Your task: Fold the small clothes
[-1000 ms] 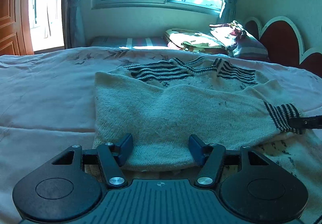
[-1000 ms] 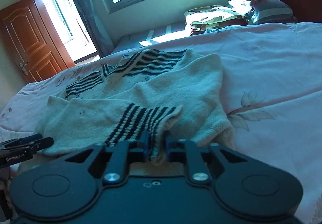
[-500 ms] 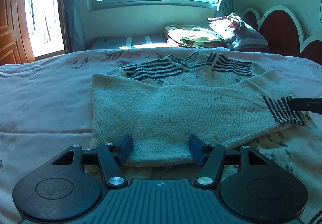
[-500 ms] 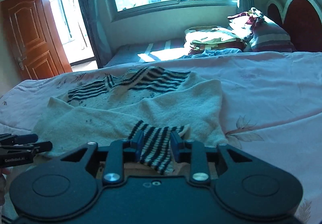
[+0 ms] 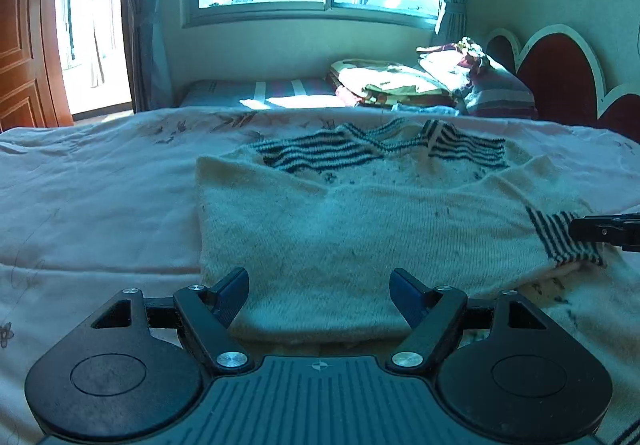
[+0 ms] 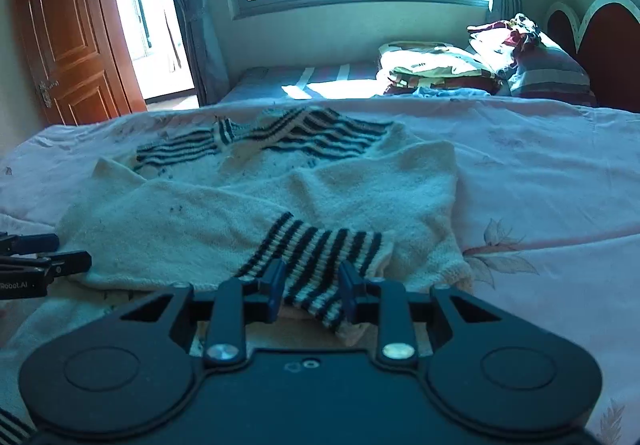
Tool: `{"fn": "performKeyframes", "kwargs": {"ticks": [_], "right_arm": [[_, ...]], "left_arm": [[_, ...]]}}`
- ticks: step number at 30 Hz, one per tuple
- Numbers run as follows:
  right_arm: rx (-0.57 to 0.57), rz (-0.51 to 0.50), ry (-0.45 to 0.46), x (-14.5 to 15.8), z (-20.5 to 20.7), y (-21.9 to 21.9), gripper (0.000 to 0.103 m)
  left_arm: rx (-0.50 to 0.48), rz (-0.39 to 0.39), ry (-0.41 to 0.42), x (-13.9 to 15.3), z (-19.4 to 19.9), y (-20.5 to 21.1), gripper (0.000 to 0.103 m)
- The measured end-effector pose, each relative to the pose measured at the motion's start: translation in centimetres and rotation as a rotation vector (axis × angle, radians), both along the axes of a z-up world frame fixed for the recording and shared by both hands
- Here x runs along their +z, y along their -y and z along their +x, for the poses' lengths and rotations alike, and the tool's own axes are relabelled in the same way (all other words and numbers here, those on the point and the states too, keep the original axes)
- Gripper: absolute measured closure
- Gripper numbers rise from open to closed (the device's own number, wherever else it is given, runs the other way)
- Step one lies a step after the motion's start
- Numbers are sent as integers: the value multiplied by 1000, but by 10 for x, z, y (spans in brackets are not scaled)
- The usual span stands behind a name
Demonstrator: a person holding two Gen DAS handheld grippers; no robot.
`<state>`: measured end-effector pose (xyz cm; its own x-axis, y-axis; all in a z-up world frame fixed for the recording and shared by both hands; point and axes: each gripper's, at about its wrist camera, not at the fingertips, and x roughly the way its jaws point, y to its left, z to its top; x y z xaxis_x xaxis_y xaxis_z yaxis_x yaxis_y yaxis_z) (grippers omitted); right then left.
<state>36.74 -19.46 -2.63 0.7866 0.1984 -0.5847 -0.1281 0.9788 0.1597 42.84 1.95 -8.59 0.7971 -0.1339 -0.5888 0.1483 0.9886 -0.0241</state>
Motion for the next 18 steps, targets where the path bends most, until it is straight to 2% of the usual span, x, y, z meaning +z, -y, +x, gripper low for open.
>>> {"fn": "performKeyframes", "kwargs": {"ticks": [4,7,8,11,13,16,18], "right_arm": [[31,-24,-21,0,37,-29,74],[40,-85,-81,-18,57,-37,77],[26,-89,-76,-21,57,-31,77],[-75,-64,-78,-21,49,5,74],[-73,4,-83,-26,47,21,73],[-59,-58,-78,-25,49,9,70],[-53,-63,-69,-18,43,6,70]], "left_arm": [[-47,10,11,8,40,24,26],[-56,20,-65,-9,70,34,26],[-58,40,-78,-16,74,32,26],[-1,45,-51,-16,65,10,26],[26,33,-72,-21,64,-2,26],[30,77,-68,-21,65,5,26],[33,90,-63,-13,61,11,26]]}}
